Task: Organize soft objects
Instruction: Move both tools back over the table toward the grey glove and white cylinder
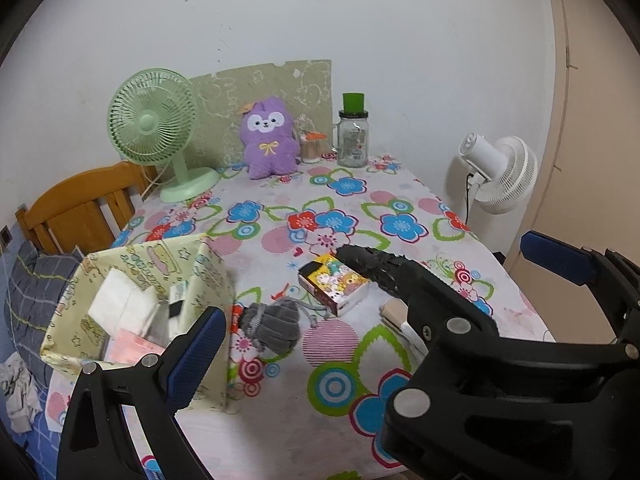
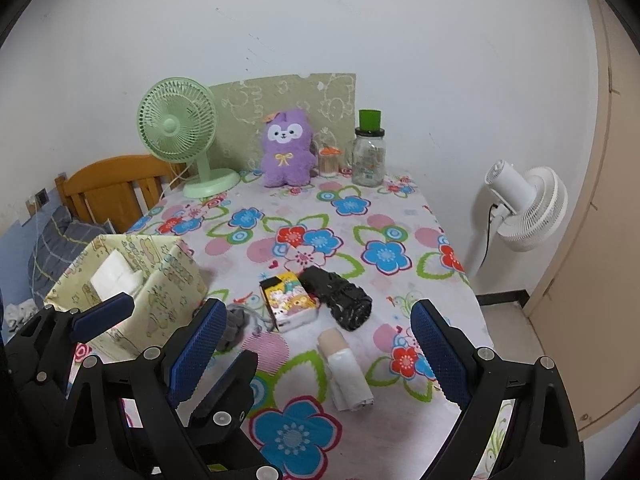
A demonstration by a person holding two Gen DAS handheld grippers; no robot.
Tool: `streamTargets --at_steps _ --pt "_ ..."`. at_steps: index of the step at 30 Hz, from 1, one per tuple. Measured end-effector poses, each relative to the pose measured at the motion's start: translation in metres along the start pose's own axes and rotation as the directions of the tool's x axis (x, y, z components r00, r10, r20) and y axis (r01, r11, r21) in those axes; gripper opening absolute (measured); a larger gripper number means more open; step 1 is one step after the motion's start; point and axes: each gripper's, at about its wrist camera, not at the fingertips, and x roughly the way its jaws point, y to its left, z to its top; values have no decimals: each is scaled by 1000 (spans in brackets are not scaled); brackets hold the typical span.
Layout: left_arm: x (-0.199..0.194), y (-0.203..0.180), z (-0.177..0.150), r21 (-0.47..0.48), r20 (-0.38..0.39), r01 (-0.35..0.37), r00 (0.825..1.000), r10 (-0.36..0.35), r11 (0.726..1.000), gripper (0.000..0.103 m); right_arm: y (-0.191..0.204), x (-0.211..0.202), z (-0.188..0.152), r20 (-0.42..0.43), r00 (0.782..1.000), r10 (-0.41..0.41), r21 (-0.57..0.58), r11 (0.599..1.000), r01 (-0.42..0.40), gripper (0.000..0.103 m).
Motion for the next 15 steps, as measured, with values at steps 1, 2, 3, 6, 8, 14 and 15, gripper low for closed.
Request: streamTargets --at_steps 1,2,3,6,8,14,15 --pt "2 -2 -1 3 -1 4 1000 -4 1000 100 -2 1 -2 -2 1000 0 4 1000 0 95" --pt "3 -4 -2 4 -1 7 1000 -7 1000 100 -4 2 -3 -3 1000 0 6 1000 0 95" --pt "4 -6 -3 7 -1 10 1000 -10 1000 100 -5 3 -5 -3 1000 0 6 1000 0 95" --pt "10 -12 -8 20 -7 9 1000 -9 1000 100 -10 5 -11 6 1000 -12 -2 1000 12 95" --pt "15 -16 -11 35 -12 7 1000 -6 999 100 -13 9 -15 3 1000 -20 -4 1000 20 95" --pt "35 -22 -22 41 -52 27 998 -25 999 100 -22 23 -27 -17 999 -30 -4 1000 30 95" --pt "37 -23 -24 42 -54 27 998 -25 999 100 -23 26 -30 -23 999 -27 0 1000 27 95"
